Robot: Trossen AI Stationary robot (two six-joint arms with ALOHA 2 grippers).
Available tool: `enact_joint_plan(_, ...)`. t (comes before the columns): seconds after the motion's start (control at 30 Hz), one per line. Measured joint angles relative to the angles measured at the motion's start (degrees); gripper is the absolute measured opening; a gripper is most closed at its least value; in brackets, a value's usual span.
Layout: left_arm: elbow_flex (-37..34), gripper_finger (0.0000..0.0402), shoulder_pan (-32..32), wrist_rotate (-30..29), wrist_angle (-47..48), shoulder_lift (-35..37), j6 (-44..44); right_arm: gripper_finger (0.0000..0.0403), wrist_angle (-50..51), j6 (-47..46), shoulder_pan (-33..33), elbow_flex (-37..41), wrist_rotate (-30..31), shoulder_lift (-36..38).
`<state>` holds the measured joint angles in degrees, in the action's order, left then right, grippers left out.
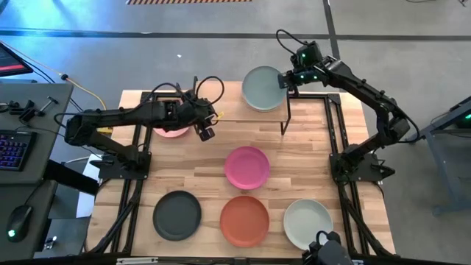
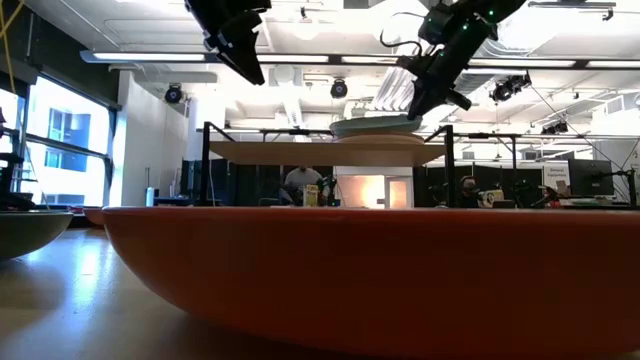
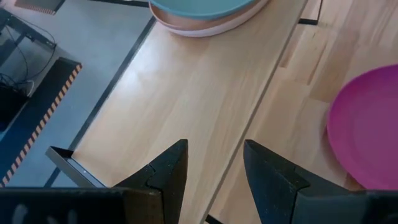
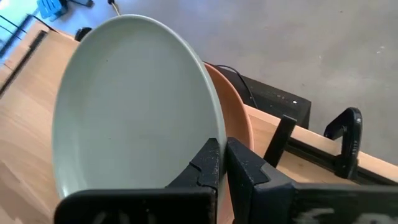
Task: Place and stack plates onto a shelf
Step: Stack the gray plate on top of the brown plate on the shelf
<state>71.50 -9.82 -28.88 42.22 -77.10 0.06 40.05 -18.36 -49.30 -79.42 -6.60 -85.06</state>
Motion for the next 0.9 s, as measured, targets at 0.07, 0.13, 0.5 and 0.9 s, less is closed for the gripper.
enact_joint_plan(0.07,-0.01,0.0147,0.00,0.00,-0.02,0.00,-0.05,0.0000,-0.04,0.68,0.00,0.00,0.10,0.00)
enact_joint_plan(0.13,-0.02,0.0147,0.00,0.00,-0.02,0.00,-0.04,0.0000,0.02,1.38,-0.18,0.00,0.11,0.00)
enact_joint_plan(0.5,-0.02,0.0147,0.02,0.00,-0.04,0.00,-2.45,0.0000,0.00,5.99,-0.20,0.00,1.03,0.00)
enact_joint_plan(0.9,-0.02,0.0147,0.02,-0.01,-0.07,0.01,-2.45,0.0001,-0.90,11.16,-0.17,0.00,1.93,-0.81)
